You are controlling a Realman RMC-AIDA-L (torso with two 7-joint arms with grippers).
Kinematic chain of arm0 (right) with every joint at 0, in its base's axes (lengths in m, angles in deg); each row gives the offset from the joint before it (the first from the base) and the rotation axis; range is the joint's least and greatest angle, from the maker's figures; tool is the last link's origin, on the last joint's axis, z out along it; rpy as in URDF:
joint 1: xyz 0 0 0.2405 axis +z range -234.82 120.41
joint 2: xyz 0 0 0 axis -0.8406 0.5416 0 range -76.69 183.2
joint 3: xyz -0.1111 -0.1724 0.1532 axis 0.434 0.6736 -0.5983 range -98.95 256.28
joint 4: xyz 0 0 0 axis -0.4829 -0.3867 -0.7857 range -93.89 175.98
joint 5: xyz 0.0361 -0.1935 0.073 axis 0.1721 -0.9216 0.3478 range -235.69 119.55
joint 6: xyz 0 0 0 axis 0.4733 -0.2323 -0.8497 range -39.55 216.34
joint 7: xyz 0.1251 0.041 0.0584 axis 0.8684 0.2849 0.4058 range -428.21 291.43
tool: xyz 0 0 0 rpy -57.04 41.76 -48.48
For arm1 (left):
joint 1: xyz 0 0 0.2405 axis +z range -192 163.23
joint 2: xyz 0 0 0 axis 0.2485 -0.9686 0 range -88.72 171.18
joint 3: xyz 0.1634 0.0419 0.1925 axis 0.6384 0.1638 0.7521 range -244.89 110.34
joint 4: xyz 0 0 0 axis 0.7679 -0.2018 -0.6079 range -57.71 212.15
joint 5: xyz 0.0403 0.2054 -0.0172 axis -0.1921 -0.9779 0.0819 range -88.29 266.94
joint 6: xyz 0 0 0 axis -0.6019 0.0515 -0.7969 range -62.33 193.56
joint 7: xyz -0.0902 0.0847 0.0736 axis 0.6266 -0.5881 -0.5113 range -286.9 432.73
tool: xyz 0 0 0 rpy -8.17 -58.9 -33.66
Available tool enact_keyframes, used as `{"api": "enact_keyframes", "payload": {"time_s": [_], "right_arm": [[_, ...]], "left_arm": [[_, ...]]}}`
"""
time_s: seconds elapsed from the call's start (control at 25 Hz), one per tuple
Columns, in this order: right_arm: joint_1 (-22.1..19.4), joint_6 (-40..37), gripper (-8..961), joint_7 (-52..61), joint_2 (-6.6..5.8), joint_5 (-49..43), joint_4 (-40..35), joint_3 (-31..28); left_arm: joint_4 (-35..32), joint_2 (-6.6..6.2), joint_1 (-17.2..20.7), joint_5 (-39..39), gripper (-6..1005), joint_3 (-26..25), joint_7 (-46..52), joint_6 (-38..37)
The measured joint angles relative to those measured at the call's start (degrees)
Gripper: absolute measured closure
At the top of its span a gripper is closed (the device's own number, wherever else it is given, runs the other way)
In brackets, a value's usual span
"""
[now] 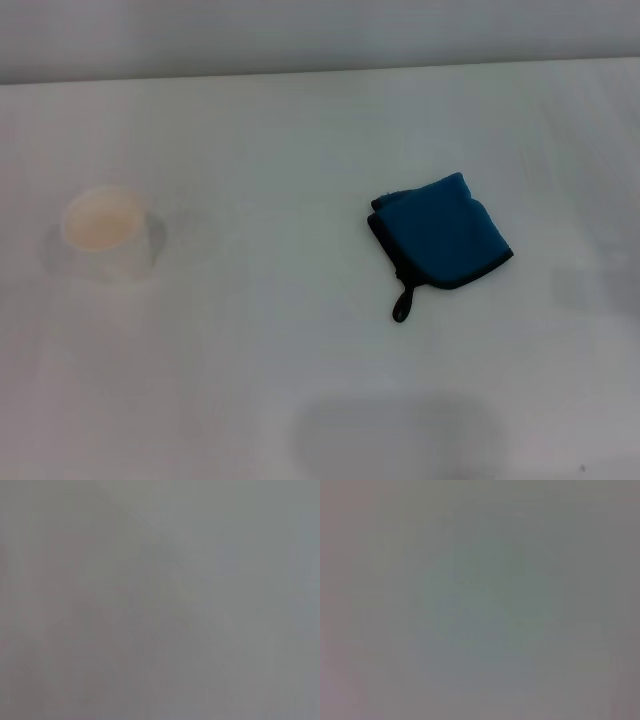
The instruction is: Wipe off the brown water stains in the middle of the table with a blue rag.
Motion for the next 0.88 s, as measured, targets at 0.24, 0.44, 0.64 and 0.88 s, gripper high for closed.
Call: {"api": "enact_keyframes", "payload": {"time_s": [0.24, 0.44, 0.64, 0.88], "right_arm": [[-0.16, 0.27, 89, -1.92, 0.03, 0.05, 0.57, -0.09], [0.29, 0.15, 89, -3.59, 0.09, 0.08, 0.71, -0.12], [0.96, -0.05, 89, -3.99, 0.12, 0.11, 1.43, -0.15], [0.94, -0.20, 89, -4.75, 0.19, 0.11, 1.87, -0.18]], "left_arm": [[0.56, -0.03, -1.22, -0.03, 197, 0.00, 0.00, 0.50], [0.68, -0.09, -1.59, -0.04, 197, 0.07, 0.00, 0.37], [0.78, -0.11, -1.39, -0.12, 197, 0.09, 0.00, -0.02], [0.74, -0.29, -1.36, -0.12, 197, 0.08, -0.14, -0.13]]}}
